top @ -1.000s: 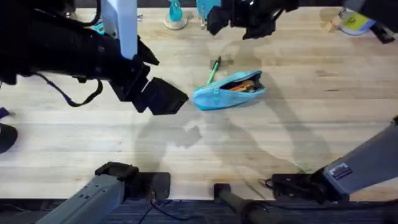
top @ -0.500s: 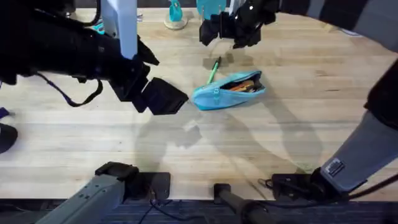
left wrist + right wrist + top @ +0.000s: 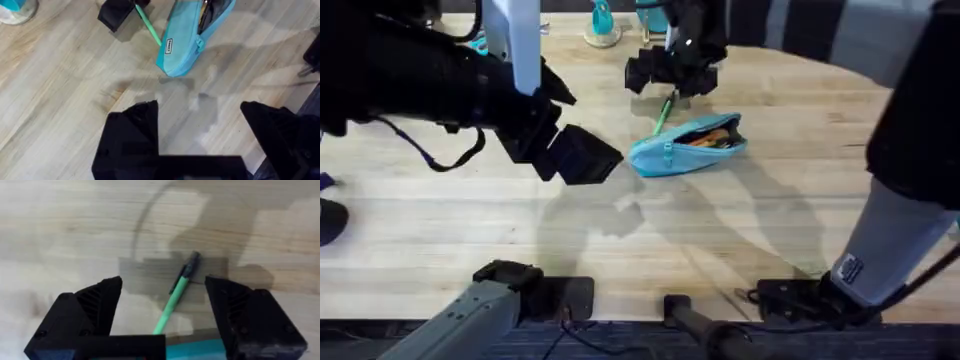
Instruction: Unzip the bag, pick up the pens from the table one at a time and place them inside, then zip the bag closed.
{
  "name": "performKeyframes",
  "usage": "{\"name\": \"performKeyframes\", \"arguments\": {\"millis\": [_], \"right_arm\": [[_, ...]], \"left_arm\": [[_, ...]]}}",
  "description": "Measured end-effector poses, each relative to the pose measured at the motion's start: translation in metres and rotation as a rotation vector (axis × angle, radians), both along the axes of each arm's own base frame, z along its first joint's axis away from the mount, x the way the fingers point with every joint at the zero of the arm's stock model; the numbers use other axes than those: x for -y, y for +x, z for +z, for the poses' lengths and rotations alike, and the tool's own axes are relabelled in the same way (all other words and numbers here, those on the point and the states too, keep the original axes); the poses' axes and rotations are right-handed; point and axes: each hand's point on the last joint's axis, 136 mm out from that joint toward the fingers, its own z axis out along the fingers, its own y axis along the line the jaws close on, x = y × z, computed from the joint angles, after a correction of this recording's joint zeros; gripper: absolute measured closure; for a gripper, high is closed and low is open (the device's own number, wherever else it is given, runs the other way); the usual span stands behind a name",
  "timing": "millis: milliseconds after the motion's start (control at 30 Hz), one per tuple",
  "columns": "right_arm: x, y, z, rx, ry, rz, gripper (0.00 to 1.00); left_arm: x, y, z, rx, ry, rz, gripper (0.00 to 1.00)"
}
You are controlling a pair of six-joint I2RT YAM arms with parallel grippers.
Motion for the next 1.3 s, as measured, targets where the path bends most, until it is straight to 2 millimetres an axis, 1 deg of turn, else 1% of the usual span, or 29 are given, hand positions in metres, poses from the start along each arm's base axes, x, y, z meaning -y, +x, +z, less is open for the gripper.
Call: {"name": "performKeyframes", "arguments": {"millis": [67,133,300,400,533,667,733,833,933,1033,1133,1300], "right_arm": [[0.002,0.000,-0.009,-0.010,-0.022,-0.049,0.006],[0.005,0.001,-0.015,-0.011,-0.038,-0.098,0.006],[0.010,0.004,-0.014,0.010,-0.062,-0.171,0.007],[0.010,0.003,-0.015,0.015,-0.070,-0.184,0.006],[0.008,0.000,-0.026,-0.002,-0.104,-0.185,0.006],[0.006,-0.002,-0.028,0.003,-0.145,-0.179,0.006],[0.005,-0.004,-0.030,0.005,-0.161,-0.175,0.033],[0.006,-0.005,-0.030,0.010,-0.184,-0.171,0.129],[0.006,-0.005,-0.030,0.012,-0.185,-0.169,0.295],[0.005,-0.005,-0.030,0.016,-0.187,-0.168,0.551],[0.005,-0.004,-0.030,0.020,-0.193,-0.170,0.726],[0.006,-0.003,-0.029,0.023,-0.195,-0.172,0.917]], "left_arm": [[0.000,0.000,0.000,0.000,0.000,0.000,0.006],[0.000,0.000,0.000,0.000,0.000,0.000,0.006],[0.000,0.000,0.000,0.000,0.000,0.000,0.005],[0.000,0.000,0.000,0.000,0.000,0.000,0.005],[0.000,0.000,0.000,0.000,0.000,0.000,0.005],[0.000,0.000,0.000,0.000,0.000,0.000,0.005],[0.000,0.000,0.000,0.000,0.000,0.000,0.006],[0.000,0.000,0.000,0.000,0.000,0.000,0.006],[0.000,0.000,0.000,0.000,0.000,0.000,0.006],[0.000,0.000,0.000,0.000,0.000,0.000,0.006],[0.000,0.000,0.000,0.000,0.000,0.000,0.006],[0.000,0.000,0.000,0.000,0.000,0.000,0.006]]}}
